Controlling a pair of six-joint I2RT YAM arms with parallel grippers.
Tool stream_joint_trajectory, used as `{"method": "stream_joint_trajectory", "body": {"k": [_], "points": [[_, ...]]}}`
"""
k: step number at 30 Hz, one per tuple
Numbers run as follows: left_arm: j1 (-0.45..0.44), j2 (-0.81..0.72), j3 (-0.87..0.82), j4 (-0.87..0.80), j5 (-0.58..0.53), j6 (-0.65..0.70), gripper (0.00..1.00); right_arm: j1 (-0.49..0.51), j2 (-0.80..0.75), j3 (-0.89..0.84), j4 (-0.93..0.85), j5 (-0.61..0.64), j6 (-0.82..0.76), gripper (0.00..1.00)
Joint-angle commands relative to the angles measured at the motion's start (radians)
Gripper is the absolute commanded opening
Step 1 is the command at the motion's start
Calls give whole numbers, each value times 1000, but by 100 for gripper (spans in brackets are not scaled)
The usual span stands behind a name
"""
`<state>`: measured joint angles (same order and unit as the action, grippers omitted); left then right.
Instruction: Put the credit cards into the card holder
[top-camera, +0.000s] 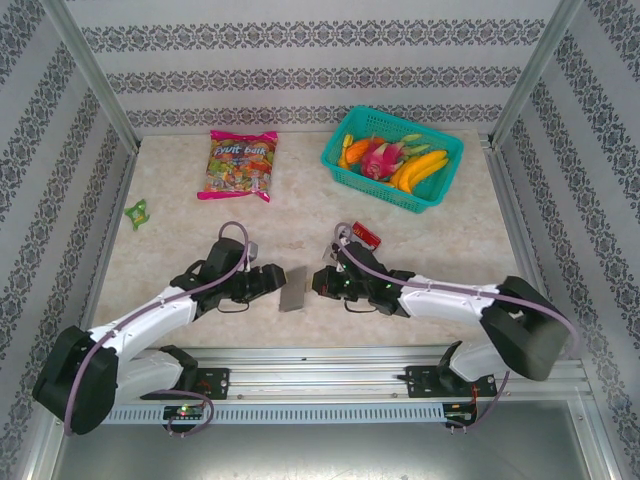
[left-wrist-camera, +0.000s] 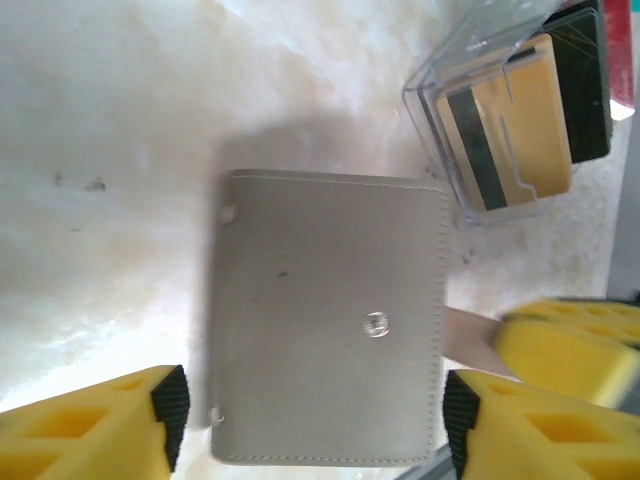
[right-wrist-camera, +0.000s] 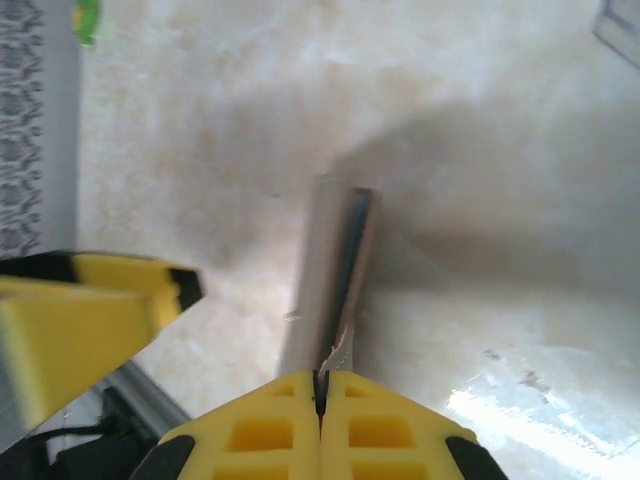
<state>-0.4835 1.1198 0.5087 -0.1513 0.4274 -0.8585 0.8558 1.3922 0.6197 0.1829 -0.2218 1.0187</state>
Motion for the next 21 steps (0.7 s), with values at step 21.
{"method": "stream_joint_trajectory", "body": {"k": [21], "points": [[-130,220,232,-191,-38,170,75,-24,-34,37,22,-118,-50,1]]}}
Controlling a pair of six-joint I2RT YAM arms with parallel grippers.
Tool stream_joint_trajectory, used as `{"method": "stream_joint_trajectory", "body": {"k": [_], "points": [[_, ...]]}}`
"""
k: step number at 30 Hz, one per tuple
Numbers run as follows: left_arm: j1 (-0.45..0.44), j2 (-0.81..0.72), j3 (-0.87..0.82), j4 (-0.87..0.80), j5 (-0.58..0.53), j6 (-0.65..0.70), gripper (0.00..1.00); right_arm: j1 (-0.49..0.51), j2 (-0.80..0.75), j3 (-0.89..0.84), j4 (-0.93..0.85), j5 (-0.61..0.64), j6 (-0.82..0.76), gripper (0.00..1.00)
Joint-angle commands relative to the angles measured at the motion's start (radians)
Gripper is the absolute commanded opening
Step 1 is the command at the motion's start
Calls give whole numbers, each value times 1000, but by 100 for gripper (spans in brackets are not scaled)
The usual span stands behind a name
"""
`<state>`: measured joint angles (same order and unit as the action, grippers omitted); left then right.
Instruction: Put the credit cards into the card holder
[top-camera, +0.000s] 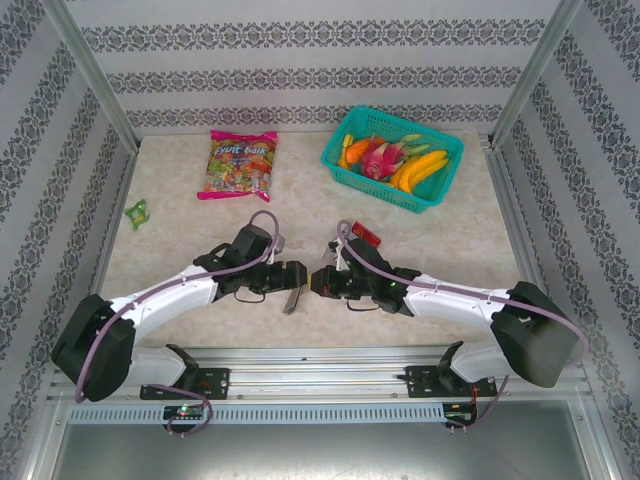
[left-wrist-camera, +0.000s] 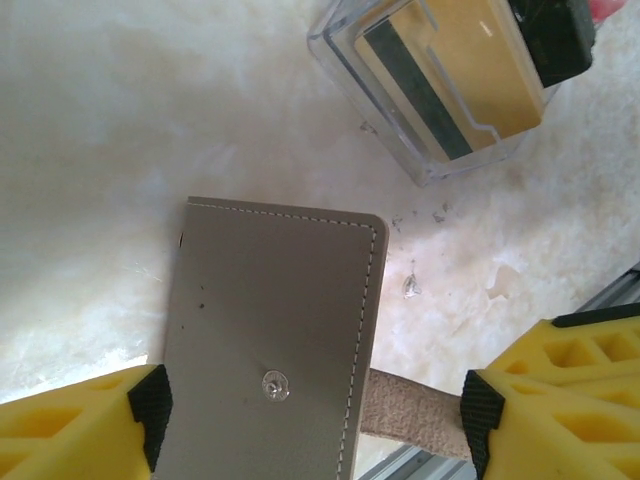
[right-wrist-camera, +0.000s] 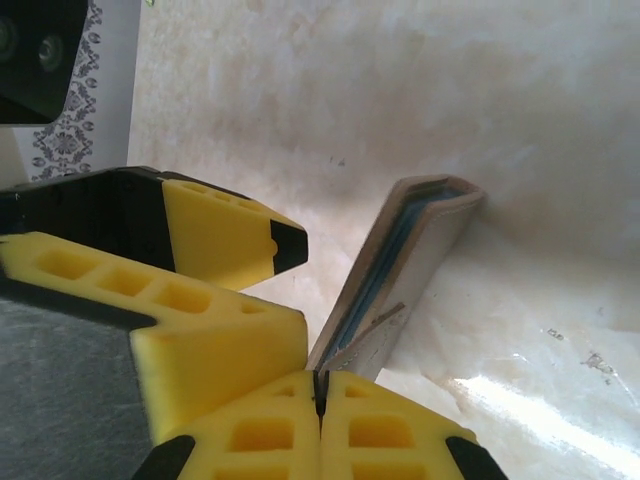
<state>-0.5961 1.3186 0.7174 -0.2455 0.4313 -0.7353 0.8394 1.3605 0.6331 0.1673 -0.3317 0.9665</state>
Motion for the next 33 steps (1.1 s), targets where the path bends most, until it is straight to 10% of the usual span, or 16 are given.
{"method": "stream_joint_trajectory", "body": {"k": [1,27,33], "points": [[-18,30,24,-106,-56,48,73,-9,-8,16,49,1,9,1],[-19,-3,1,-75,-53,-13,0,-53,-17,33,-367,221,-102,3],[-58,-18,59,-152,-119,-63,0,-58,-118,83,-518,232,-127,35]]}}
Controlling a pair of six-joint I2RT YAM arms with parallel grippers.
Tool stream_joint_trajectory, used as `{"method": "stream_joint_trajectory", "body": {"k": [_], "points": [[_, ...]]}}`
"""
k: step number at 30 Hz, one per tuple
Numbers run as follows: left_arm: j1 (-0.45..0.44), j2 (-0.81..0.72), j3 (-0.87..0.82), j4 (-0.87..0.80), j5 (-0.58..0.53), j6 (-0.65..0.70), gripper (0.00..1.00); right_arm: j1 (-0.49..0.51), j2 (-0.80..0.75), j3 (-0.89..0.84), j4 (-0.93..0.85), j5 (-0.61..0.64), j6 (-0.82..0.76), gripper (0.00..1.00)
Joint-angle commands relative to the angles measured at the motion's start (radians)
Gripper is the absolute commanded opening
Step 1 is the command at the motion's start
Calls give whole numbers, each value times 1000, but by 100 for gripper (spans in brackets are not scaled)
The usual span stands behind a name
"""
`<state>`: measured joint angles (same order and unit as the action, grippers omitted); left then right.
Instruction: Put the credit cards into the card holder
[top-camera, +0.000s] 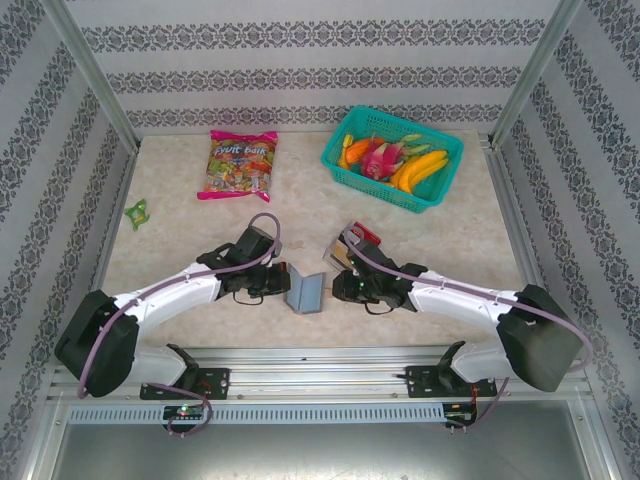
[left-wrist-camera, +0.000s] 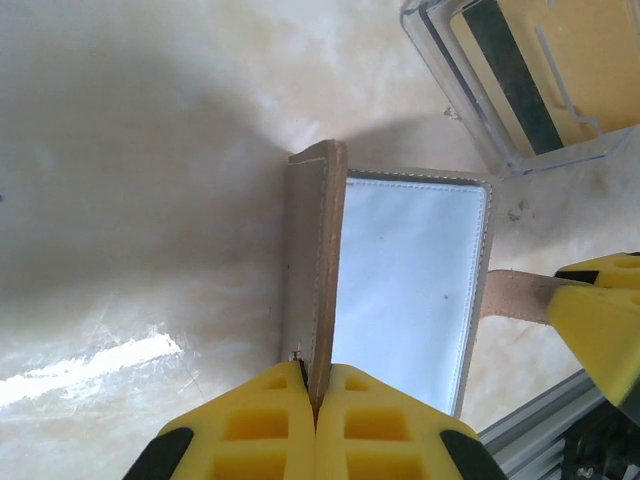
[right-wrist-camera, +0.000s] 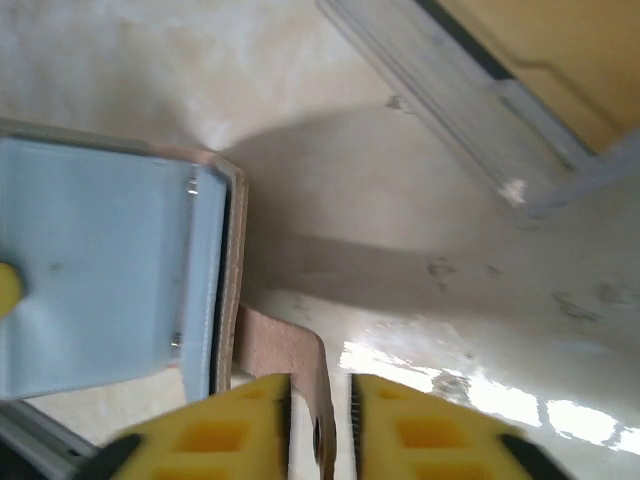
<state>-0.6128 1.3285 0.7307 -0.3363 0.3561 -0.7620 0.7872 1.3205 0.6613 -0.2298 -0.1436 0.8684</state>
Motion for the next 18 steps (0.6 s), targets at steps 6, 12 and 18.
{"method": "stream_joint_trajectory", "body": {"k": [6,12,18], "points": [[-94,-10,70,-49,-91,-118,0,-8,-195,99,-56,-71,7,29],[-117,-36,-20,69,-118,-210,0,7,-44,109,1,-94,49,28],[-117,-35,-111,215,-94,-250,0,63,126,113,134,-90,99,29]]}}
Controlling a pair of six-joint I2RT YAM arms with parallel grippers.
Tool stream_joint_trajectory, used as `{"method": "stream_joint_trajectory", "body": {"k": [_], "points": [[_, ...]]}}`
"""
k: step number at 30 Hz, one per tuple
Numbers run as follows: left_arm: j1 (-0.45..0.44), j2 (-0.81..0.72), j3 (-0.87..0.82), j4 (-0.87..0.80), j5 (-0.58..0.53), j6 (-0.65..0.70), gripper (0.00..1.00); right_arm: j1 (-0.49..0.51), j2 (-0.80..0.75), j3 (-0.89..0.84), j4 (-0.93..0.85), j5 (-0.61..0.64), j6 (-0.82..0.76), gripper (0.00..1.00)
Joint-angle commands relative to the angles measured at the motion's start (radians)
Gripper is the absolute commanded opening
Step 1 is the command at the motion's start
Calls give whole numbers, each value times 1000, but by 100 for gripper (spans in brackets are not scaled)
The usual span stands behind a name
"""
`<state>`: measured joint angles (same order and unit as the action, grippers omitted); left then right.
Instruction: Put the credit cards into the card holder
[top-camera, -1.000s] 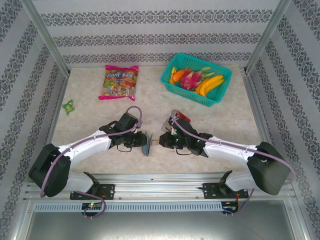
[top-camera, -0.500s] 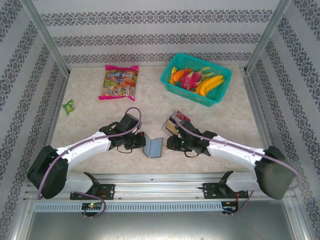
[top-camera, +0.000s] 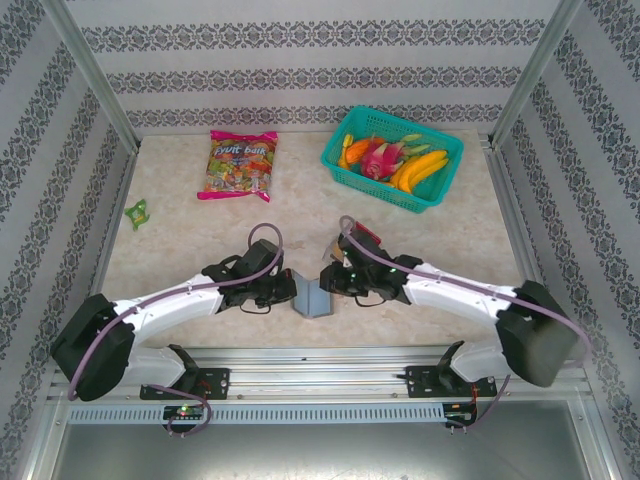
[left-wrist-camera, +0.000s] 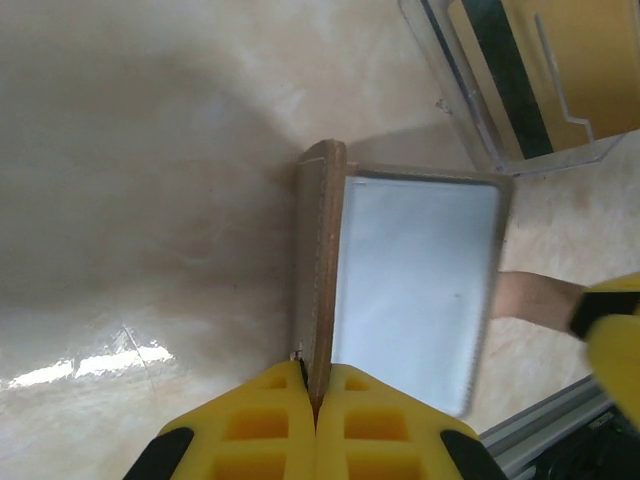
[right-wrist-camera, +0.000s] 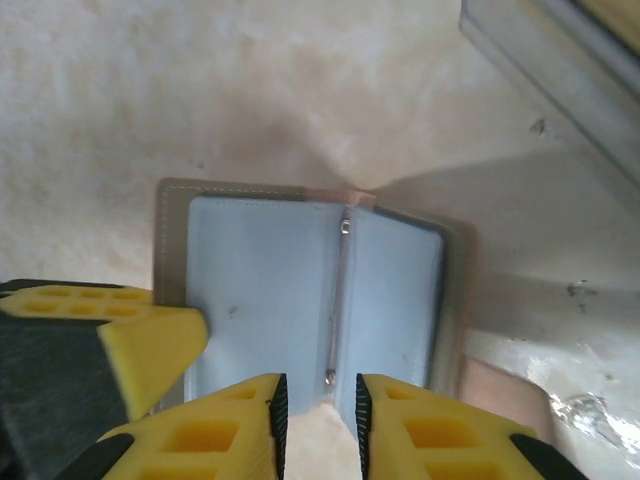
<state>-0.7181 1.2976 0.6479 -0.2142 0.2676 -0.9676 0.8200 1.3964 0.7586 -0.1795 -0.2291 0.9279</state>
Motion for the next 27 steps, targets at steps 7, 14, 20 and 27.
{"method": "stream_joint_trajectory", "body": {"k": [7,14,20,27], "points": [[-5,25,-77,140,10,9,0,93,221,129,-52,159,22,33],[-3,-27,-96,39,-83,8,29,136,323,175,-155,214,6,45],[-1,-197,-113,-145,-251,-25,52,179,445,294,-335,295,-45,49],[44,-578,-205,-423,-508,-174,65,262,628,438,-565,410,-65,60]]}}
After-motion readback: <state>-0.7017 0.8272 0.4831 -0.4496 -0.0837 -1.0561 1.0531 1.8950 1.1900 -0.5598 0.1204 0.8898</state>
